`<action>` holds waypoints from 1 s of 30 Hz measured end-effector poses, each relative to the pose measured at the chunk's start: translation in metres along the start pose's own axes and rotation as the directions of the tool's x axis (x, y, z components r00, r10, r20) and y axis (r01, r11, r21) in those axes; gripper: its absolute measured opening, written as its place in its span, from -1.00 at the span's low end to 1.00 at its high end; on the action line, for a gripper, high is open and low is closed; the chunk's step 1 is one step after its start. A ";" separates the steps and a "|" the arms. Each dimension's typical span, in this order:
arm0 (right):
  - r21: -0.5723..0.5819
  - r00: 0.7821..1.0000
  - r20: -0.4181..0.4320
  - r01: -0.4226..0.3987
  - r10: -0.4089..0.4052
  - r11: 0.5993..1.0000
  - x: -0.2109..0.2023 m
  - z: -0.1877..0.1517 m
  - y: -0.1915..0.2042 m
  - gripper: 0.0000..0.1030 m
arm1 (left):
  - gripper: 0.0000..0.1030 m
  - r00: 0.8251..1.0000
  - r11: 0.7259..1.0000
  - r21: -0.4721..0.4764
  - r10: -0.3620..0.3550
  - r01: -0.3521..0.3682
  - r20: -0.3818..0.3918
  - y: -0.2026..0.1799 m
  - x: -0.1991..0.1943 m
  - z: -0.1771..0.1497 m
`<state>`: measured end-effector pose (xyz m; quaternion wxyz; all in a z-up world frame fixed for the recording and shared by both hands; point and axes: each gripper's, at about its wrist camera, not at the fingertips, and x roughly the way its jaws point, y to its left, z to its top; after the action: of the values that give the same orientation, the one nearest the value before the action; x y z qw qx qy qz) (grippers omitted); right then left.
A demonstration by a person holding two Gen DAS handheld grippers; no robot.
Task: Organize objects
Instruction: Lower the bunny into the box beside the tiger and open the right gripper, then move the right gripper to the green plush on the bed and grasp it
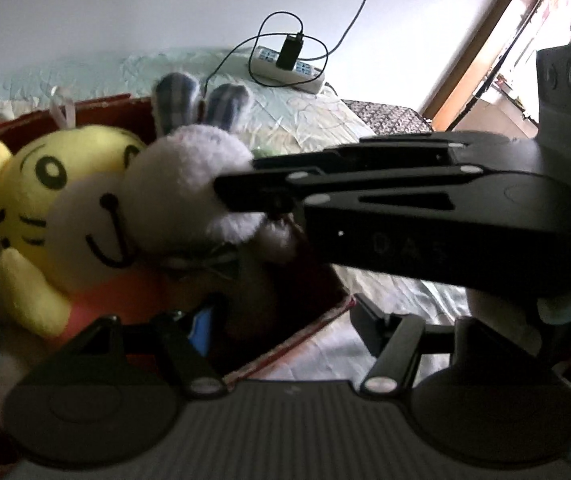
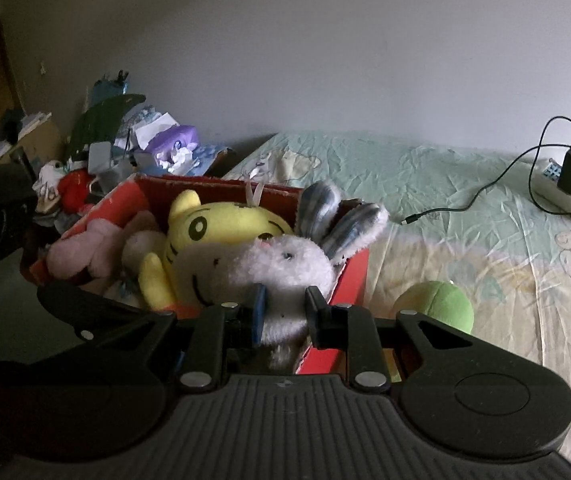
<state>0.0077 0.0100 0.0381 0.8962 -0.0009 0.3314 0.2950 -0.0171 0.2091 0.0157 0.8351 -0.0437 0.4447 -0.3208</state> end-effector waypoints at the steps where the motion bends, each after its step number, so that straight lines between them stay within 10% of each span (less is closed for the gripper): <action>1: 0.018 1.000 0.003 -0.006 0.005 1.000 -0.001 0.000 -0.002 -0.53 | 0.30 1.000 1.000 -0.009 -0.007 0.007 -0.004 0.002 0.000 0.002; 11: 0.277 0.994 0.097 -0.073 0.048 0.958 -0.016 -0.027 -0.022 -0.34 | 0.37 0.999 0.999 -0.002 0.033 -0.033 0.011 0.000 -0.006 -0.005; 30: 0.348 0.986 0.142 -0.131 0.086 0.928 -0.038 -0.053 -0.041 -0.34 | 0.54 0.992 0.992 -0.038 0.118 -0.119 -0.037 -0.015 0.004 0.007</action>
<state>-0.0252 -0.0538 0.0110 0.8827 0.1980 0.3224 0.2786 -0.0182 0.1936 0.0225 0.8437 -0.0283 0.4674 -0.2624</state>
